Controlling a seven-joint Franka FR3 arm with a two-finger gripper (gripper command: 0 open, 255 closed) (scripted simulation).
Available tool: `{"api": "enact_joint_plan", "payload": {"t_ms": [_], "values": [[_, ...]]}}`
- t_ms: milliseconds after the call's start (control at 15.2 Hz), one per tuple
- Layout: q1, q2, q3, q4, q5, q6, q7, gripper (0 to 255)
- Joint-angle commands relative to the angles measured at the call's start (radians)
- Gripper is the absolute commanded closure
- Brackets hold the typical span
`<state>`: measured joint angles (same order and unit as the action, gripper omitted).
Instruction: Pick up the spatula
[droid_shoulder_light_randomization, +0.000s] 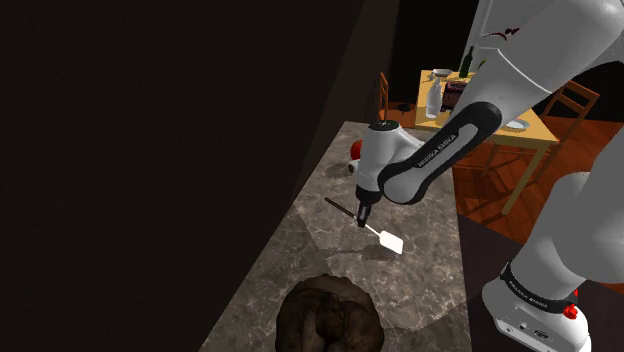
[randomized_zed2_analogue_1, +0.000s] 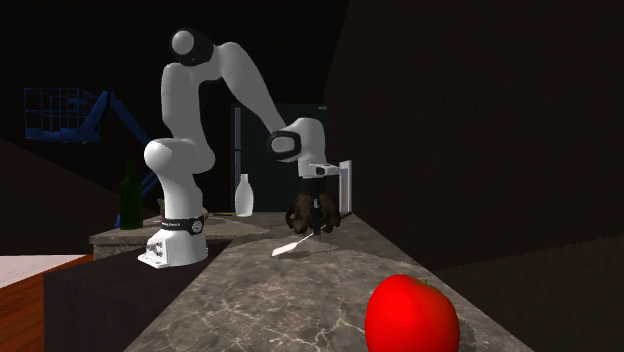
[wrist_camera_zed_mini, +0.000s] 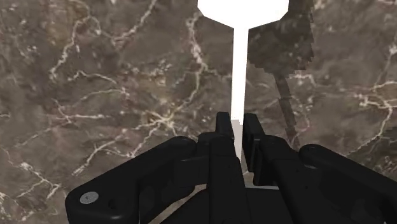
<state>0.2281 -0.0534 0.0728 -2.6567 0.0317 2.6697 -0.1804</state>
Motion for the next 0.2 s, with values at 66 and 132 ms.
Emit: {"api": "enact_joint_plan", "payload": {"t_ms": [66,132], "values": [[0.001,-0.032,0.0,0.003,0.003,-0.035,-0.001,255],[0.001,-0.032,0.0,0.003,0.003,-0.035,-0.001,255]]}}
